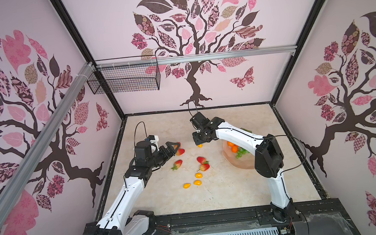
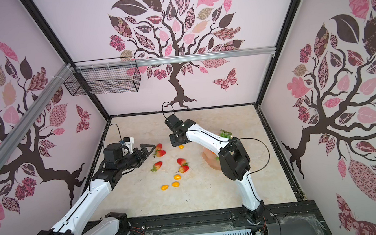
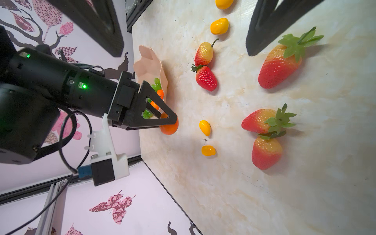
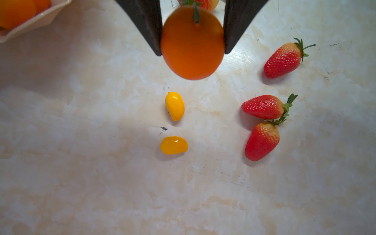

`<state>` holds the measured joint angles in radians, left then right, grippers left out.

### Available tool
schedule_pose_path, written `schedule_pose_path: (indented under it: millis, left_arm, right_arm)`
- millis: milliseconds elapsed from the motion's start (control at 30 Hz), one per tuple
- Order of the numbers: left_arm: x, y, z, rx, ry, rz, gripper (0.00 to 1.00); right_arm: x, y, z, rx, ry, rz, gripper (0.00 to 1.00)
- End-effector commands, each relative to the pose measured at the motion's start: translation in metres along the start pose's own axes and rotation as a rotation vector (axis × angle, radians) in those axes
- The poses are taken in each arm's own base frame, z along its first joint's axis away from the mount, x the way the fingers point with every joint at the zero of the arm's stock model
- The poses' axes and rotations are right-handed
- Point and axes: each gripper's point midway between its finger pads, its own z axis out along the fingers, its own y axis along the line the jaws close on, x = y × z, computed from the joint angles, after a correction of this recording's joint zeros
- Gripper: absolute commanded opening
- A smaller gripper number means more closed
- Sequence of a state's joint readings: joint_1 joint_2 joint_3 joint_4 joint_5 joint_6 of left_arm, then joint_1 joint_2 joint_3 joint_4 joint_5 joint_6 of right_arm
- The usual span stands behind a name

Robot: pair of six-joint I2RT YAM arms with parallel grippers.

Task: Arrange fruit in a fruit bowl
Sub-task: Pick up the fruit from the top-center of the table.

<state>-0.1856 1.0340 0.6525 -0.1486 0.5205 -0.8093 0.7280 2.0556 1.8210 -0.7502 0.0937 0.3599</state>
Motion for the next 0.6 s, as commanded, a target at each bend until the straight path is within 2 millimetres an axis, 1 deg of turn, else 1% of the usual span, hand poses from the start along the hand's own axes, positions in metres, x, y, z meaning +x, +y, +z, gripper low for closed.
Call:
schedule_pose_path:
  millis: [0, 133, 267, 400, 567]
  left_arm:
    - [0.008, -0.004, 0.005, 0.006, 0.000, 0.043, 0.98]
    - [0.021, -0.018, 0.016, 0.011, 0.026, 0.089, 0.98]
    - [0.036, -0.032, 0.029, 0.014, 0.057, 0.141, 0.98]
    - [0.051, -0.046, 0.045, 0.022, 0.095, 0.182, 0.98]
    - [0.068, -0.063, 0.065, 0.034, 0.145, 0.225, 0.98]
  right_arm:
    - [-0.004, -0.012, -0.031, -0.002, -0.059, 0.035, 0.48]
    - [0.006, -0.034, -0.047, -0.002, -0.075, 0.080, 0.48]
    - [0.021, -0.058, -0.058, 0.002, -0.080, 0.130, 0.48]
    - [0.040, -0.086, -0.064, 0.022, -0.078, 0.179, 0.48]
    - [0.061, -0.110, -0.067, 0.050, -0.065, 0.214, 0.48]
